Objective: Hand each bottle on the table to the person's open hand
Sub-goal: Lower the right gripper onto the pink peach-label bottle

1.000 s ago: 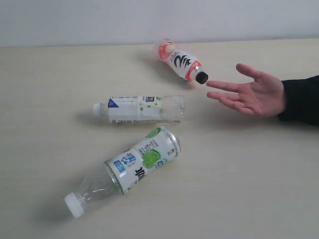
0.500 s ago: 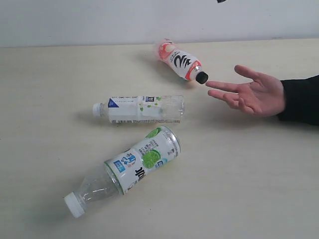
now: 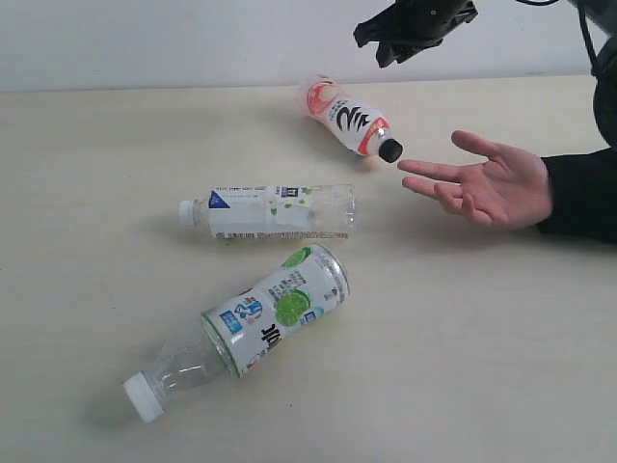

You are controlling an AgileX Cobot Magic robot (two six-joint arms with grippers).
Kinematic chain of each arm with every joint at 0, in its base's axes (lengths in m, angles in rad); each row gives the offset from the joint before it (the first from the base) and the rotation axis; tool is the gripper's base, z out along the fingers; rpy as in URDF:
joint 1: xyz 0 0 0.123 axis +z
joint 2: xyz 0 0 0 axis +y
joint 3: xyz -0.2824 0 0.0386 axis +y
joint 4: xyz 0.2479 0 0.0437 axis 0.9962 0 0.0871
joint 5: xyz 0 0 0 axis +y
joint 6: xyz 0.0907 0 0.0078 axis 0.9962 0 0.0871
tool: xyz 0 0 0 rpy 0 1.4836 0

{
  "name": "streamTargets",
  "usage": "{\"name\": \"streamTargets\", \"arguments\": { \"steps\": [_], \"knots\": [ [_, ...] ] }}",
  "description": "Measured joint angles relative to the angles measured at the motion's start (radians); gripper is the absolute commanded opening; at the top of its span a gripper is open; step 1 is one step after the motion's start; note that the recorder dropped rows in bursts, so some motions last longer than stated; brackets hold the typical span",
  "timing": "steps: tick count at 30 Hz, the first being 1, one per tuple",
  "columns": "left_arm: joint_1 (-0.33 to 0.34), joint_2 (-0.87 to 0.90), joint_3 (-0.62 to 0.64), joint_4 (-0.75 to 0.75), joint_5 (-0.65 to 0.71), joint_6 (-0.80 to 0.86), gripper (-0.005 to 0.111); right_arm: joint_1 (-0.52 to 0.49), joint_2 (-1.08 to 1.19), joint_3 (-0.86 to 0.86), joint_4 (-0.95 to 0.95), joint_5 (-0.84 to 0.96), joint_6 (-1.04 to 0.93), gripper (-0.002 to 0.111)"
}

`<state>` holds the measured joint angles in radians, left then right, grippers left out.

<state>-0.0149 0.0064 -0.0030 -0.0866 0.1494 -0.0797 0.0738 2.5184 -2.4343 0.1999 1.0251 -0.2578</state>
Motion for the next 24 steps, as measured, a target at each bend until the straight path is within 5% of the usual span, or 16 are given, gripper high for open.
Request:
{"name": "streamTargets", "arguments": {
  "steps": [3,11,18,24],
  "knots": [
    [0.000,0.000,0.000,0.000,0.000,0.000,0.000,0.000,0.006,-0.004,0.032,-0.033,-0.038,0.065],
    [0.000,0.000,0.000,0.000,0.000,0.000,0.000,0.000,0.006,-0.008,0.149,-0.031,-0.023,0.067],
    [0.000,0.000,0.000,0.000,0.000,0.000,0.000,0.014,0.008,-0.008,0.159,0.053,-0.125,0.086],
    [0.000,0.000,0.000,0.000,0.000,0.000,0.000,0.063,0.027,-0.008,0.096,0.067,-0.176,0.088]
  ]
}}
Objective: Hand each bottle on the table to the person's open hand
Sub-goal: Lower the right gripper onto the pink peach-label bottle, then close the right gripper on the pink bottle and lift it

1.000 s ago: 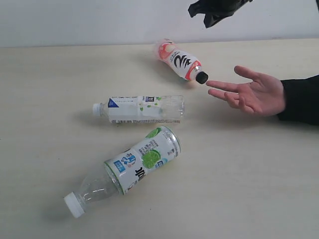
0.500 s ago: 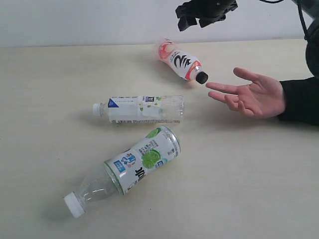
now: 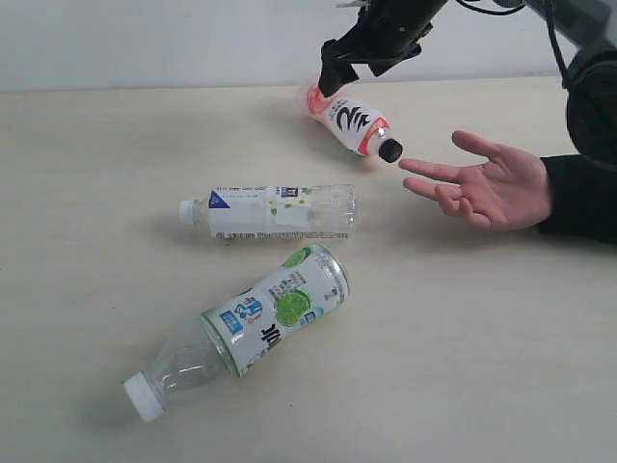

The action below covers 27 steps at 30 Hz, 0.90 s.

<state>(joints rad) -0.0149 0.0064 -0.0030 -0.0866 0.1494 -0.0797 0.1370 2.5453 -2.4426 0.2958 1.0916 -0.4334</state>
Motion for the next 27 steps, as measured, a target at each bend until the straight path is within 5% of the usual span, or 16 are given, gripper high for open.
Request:
{"name": "streamTargets", "arguments": {
  "steps": [27],
  "knots": [
    [0.000,0.000,0.000,0.000,0.000,0.000,0.000,0.030,0.079,0.000,-0.107,-0.037,-0.001,0.088]
  ]
}}
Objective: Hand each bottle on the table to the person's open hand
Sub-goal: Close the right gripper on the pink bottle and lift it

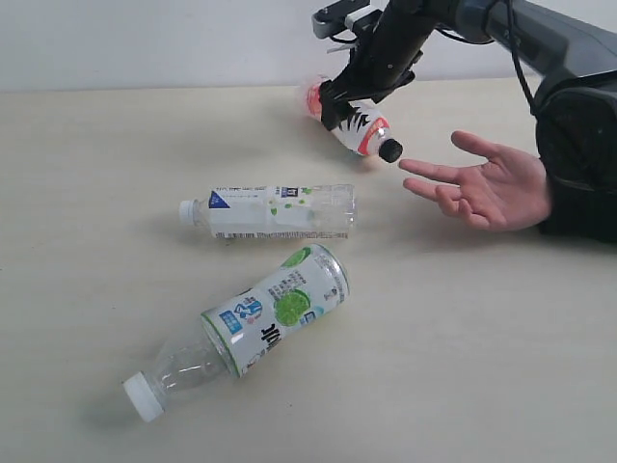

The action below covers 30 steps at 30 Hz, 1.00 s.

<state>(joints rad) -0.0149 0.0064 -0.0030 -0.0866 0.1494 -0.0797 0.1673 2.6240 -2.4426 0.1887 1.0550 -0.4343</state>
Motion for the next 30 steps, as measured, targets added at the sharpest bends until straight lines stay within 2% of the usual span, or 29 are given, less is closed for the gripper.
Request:
{"name": "streamTargets", "arguments": {
  "steps": [14,17,21,26,30],
  "knots": [
    [0.000,0.000,0.000,0.000,0.000,0.000,0.000,0.000,0.029,0.000,-0.002,-0.006,0.000,0.088],
    [0.000,0.000,0.000,0.000,0.000,0.000,0.000,0.000,0.029,0.000,-0.002,-0.006,0.000,0.085],
    [0.000,0.000,0.000,0.000,0.000,0.000,0.000,0.000,0.029,0.000,-0.002,-0.006,0.000,0.074],
    [0.000,0.000,0.000,0.000,0.000,0.000,0.000,0.000,0.029,0.000,-0.004,0.012,0.019,0.054],
    [0.000,0.000,0.000,0.000,0.000,0.000,0.000,0.000,0.029,0.000,-0.004,0.014,0.025,0.029]
  ]
}}
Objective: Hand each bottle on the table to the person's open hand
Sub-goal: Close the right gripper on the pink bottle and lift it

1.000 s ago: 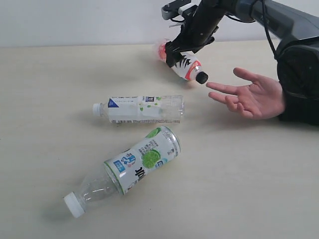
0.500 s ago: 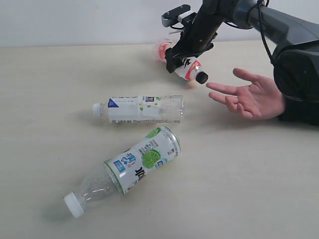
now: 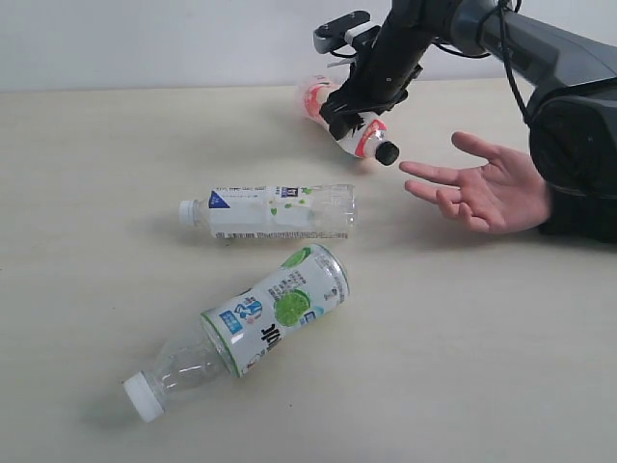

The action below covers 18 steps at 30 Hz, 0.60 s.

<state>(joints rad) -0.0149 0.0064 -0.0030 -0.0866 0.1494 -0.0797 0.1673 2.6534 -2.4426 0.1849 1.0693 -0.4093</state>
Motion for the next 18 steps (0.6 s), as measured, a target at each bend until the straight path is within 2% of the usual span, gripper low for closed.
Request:
{"name": "streamTargets", "arguments": {
  "steps": [4,13,18],
  "knots": [
    [0.000,0.000,0.000,0.000,0.000,0.000,0.000,0.000,0.000,-0.004,-0.026,0.001,0.013,0.000],
    [0.000,0.000,0.000,0.000,0.000,0.000,0.000,0.000,-0.011,-0.004,-0.104,0.001,0.063,0.000],
    [0.000,0.000,0.000,0.000,0.000,0.000,0.000,0.000,-0.173,-0.004,-0.104,0.021,0.109,0.000]
  ]
}}
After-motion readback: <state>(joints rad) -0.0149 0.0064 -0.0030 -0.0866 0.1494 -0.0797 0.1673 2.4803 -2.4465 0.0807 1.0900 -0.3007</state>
